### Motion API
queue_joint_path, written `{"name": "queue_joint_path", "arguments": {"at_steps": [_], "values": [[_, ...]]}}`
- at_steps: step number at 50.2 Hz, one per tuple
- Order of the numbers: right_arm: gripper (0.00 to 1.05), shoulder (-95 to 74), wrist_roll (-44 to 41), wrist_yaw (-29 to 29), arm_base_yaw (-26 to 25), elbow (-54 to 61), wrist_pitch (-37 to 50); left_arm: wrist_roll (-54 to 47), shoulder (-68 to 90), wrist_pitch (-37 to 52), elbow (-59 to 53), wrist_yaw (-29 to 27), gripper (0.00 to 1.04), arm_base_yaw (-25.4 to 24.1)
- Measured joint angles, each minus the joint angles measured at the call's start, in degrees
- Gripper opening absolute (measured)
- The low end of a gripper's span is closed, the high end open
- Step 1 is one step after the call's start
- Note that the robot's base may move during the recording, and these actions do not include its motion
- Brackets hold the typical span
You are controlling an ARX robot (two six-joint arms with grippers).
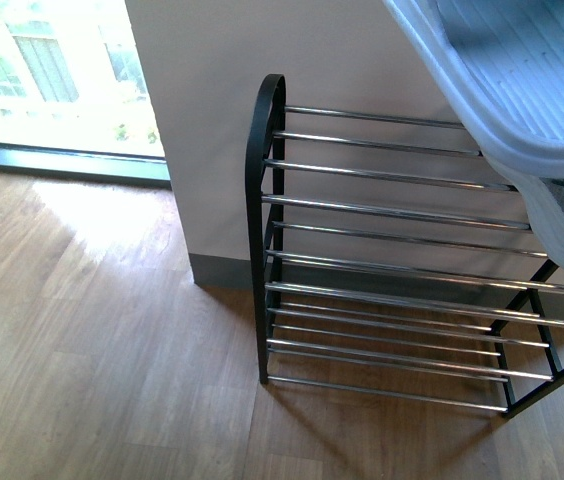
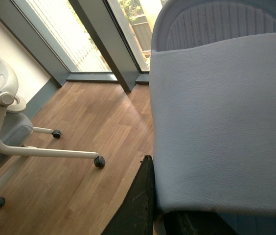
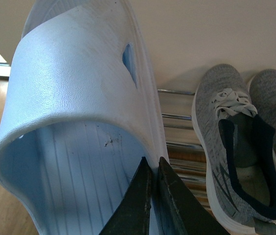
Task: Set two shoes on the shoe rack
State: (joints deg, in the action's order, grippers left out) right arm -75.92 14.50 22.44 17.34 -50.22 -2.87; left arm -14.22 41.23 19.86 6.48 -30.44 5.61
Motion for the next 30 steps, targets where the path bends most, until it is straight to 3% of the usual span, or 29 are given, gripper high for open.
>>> {"name": "queue_joint_path", "arguments": {"at_steps": [17, 30], "values": [[0.02, -22.05, 8.96, 3.28, -2.38, -14.56, -5.44, 0.00, 0.00, 0.00, 0.00, 0.00, 0.02, 0.00], [0.02, -27.87, 13.55, 6.43, -2.47, -18.75, -8.87, 0.00, 0.00, 0.00, 0.00, 0.00, 0.02, 0.00]]}}
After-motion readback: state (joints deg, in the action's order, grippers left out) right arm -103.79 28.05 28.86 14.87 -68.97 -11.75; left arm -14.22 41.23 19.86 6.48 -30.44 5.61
